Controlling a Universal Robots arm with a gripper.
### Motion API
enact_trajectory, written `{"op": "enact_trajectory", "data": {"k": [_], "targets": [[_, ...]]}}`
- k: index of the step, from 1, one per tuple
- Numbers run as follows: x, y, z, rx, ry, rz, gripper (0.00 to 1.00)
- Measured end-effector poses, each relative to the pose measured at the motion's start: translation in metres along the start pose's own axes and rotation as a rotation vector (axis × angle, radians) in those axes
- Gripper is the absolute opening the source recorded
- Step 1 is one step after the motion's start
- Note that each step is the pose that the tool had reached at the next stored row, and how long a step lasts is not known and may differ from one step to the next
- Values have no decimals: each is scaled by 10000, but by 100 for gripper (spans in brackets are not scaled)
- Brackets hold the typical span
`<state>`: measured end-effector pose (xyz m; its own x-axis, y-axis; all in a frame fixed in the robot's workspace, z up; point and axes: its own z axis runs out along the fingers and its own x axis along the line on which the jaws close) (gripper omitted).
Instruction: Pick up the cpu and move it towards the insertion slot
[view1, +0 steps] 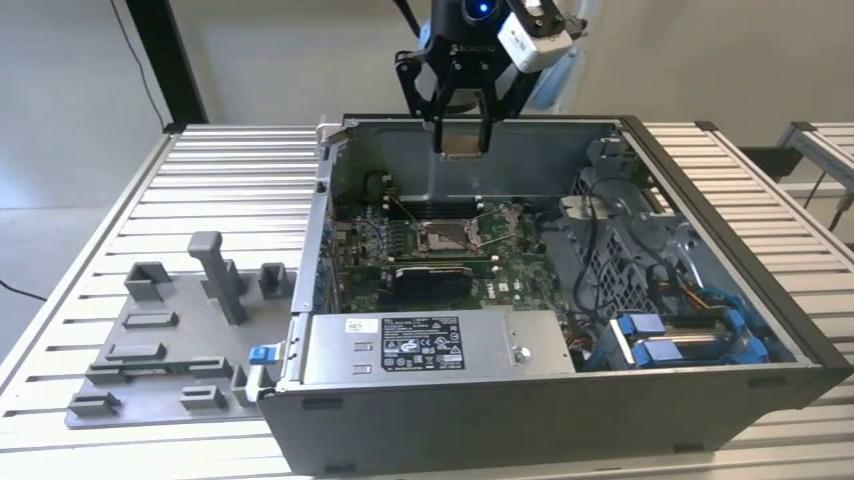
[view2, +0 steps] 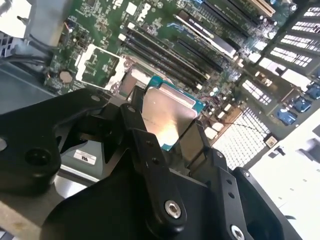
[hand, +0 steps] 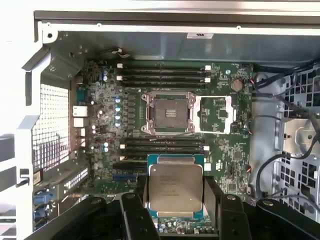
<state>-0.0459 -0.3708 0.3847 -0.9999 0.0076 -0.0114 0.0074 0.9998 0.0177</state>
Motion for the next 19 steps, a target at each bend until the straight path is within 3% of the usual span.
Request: {"op": "enact_trajectory", "data": {"k": [4,13,19], "targets": [[0,65,1,13,0,-1,0],[3,368,12,87,-1,-2,0],[3,450,12,93,-1,-1,0]]}}
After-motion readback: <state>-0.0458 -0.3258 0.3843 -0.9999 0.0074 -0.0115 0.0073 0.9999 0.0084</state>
